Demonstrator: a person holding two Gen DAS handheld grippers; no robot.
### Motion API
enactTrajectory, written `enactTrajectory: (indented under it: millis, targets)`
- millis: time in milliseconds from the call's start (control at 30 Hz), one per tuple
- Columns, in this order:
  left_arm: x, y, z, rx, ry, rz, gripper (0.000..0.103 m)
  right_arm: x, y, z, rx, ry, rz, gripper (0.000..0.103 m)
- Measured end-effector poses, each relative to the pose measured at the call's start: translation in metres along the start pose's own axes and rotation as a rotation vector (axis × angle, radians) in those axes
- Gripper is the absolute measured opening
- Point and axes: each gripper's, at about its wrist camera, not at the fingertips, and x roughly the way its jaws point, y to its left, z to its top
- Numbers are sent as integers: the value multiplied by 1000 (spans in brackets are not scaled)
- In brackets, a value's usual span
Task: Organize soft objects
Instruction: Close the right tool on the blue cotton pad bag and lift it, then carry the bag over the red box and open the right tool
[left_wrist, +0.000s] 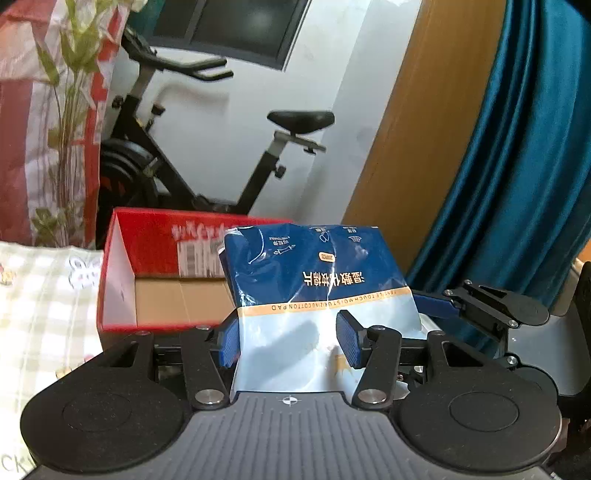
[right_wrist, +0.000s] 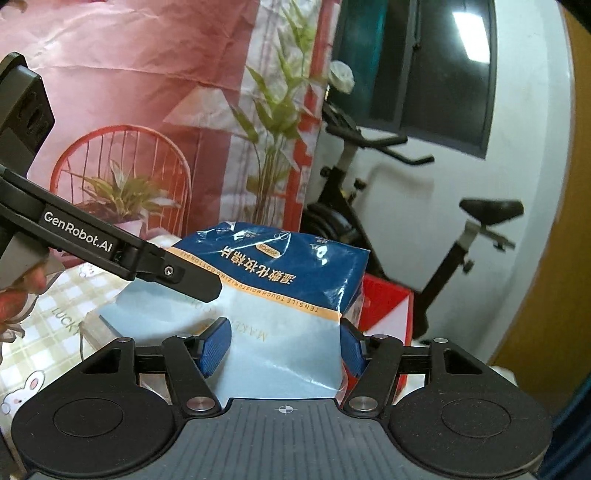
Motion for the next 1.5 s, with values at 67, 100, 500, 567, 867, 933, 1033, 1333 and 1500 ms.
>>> enactTrajectory:
  millis: [67,100,500,567,867,933,1033,1333,1500]
  targets:
    - [2,0,7,7,-18,9,57,5,-4,9,-17,-17,1,59]
    - [3,0,11,8,-26,13,57,8,-5,12,-24,-23,1,59]
    - [33,10,43,11,-109,59,58,61,-32,34,-92,-86,-3,59]
    - [42,13,47,11,-110,63,58,72,-35,34,-106,-87,-13,59]
    - [77,28,47,18,-70,100,58,123,-46,20,-130,-46,-38,59]
    - [85,31,45,16,-57,103,58,132,-47,16,-134,-26,-40,59]
    - [93,37,46,6,-44,103,58,144,-50,9,-129,1,-41,59]
    - [106,35,49,51,-43,98,58,166,-56,2,-113,51,-84,58]
    - [119,42,38,29,42,108,58,176,-55,-6,-99,132,-65,55]
